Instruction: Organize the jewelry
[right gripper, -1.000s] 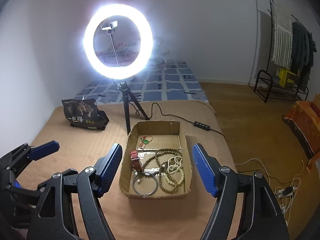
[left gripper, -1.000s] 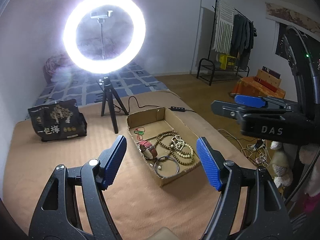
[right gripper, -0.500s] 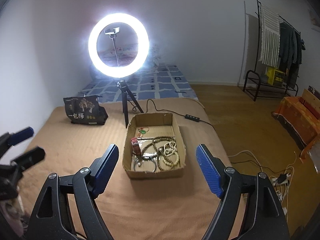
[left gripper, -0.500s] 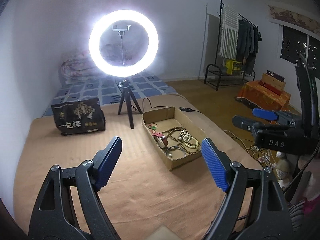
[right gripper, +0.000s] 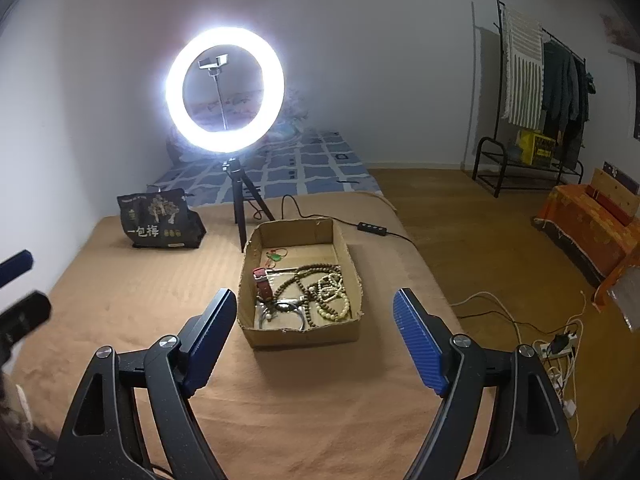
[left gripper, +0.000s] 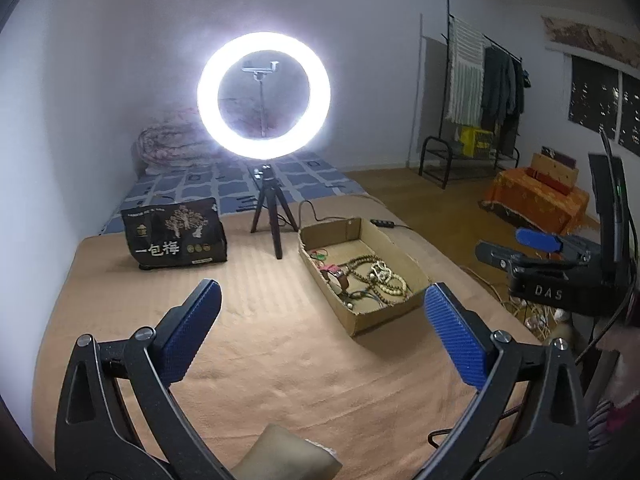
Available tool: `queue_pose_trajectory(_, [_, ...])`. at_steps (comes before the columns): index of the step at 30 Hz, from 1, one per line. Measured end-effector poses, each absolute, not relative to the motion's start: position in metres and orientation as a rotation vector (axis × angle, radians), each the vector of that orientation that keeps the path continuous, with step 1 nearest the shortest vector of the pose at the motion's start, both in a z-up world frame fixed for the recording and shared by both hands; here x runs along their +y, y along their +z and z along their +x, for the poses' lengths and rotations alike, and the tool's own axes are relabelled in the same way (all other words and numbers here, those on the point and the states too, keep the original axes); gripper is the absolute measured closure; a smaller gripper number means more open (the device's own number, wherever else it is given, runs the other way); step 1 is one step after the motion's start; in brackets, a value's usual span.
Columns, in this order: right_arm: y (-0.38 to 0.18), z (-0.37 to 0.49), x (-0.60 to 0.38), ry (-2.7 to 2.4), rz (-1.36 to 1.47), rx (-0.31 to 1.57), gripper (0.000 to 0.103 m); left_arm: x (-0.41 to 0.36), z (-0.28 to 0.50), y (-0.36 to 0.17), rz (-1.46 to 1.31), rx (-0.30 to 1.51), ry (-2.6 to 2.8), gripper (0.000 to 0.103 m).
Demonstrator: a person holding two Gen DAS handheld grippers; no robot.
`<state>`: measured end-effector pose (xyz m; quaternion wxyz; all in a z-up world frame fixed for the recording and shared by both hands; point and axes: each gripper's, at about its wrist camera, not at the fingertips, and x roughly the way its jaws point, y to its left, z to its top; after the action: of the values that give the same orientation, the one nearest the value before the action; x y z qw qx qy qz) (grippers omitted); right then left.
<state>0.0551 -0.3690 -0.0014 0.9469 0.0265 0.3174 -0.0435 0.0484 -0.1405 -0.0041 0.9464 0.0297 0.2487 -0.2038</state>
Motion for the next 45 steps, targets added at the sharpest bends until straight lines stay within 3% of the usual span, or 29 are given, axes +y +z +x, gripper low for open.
queue_pose_trajectory(45, [-0.011,0.047,-0.373,-0.122,0.071,0.673,0.02,-0.138,0.041,-0.005,0.084,0.508,-0.373,0.0])
